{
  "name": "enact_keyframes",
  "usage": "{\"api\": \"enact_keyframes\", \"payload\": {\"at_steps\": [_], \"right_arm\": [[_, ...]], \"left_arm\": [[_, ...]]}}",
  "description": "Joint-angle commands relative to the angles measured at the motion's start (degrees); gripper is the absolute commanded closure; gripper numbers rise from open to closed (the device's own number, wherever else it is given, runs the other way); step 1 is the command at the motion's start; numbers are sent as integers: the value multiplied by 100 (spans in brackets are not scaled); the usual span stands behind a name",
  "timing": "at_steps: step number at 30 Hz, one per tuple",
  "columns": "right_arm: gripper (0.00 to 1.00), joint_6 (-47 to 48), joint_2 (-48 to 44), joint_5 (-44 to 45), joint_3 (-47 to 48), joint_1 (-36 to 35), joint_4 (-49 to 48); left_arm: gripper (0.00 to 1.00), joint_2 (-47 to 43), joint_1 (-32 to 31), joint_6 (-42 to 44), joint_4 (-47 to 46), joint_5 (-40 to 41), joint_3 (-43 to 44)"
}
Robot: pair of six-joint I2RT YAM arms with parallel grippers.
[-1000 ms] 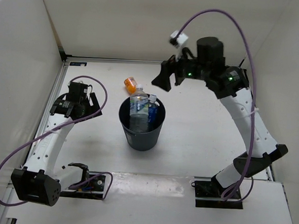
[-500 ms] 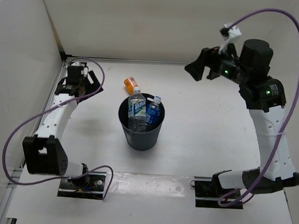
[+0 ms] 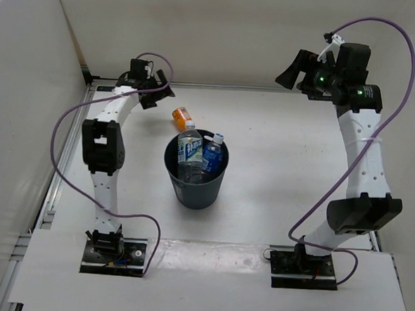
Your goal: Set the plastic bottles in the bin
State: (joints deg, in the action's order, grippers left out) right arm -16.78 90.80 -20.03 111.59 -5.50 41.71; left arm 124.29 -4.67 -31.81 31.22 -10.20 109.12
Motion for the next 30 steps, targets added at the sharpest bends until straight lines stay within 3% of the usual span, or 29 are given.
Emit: {"api": "enact_keyframes", "payload": {"at_steps": [1, 10, 18, 30], "right_arm": [[10, -194, 69, -282, 329, 110, -287], [10, 288, -184, 148, 197, 145, 56], [10, 157, -616, 430, -322, 207, 109], [10, 69, -327, 342, -234, 356, 29]], "left_arm": [[1, 506, -236, -115, 657, -351, 1047], [1, 895, -386, -299, 666, -378, 1270], [1, 1290, -483, -281, 893, -404, 1691], [1, 1756, -456, -290, 1255, -553, 1858]]}}
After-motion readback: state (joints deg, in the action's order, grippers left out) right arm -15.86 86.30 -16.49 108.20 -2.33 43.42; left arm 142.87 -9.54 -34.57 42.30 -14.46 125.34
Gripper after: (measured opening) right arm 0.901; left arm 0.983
